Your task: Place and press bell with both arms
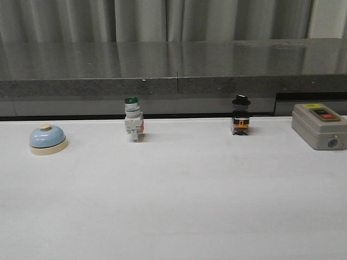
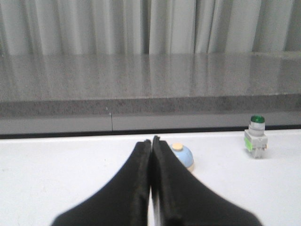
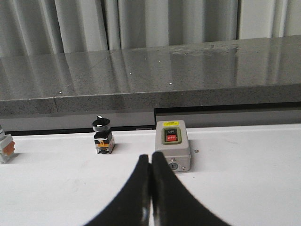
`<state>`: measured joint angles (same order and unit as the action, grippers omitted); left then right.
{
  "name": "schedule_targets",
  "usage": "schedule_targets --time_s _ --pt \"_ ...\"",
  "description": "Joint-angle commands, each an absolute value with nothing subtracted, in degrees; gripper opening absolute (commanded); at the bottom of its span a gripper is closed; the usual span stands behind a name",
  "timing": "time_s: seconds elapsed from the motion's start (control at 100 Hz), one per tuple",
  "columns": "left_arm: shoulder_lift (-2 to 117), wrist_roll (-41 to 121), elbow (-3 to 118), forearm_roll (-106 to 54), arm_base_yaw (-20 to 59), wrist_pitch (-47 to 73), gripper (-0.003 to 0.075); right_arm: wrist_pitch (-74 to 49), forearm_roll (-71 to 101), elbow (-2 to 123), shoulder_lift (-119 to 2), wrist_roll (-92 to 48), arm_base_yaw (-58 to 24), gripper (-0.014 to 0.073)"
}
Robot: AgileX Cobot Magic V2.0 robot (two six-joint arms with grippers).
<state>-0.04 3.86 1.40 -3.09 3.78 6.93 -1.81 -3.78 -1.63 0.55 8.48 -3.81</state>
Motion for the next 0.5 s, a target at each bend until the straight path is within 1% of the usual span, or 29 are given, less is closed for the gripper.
schedule_targets --time_s 0.0,0.1,0.24,0.49 --pt "2.9 3.4 6.2 -4.0 3.7 5.9 -0.0020 2.3 -3.7 -0.7 1.7 8.1 -3.4 -0.0060" --pt "7.8 3.4 11.2 -4.0 3.7 7.0 -0.0020 2.3 -3.7 -0.7 1.7 8.1 -3.4 -0.0060" --pt "17.7 3.4 19.4 -4.0 3.7 11.0 -0.0020 2.3 -3.7 -0.7 1.7 8.1 -3.4 -0.0060" --pt "39.5 3.4 36.3 -4.0 3.7 24.7 -0.0020 2.3 -3.7 -0.7 1.7 8.1 -3.4 -0.0060"
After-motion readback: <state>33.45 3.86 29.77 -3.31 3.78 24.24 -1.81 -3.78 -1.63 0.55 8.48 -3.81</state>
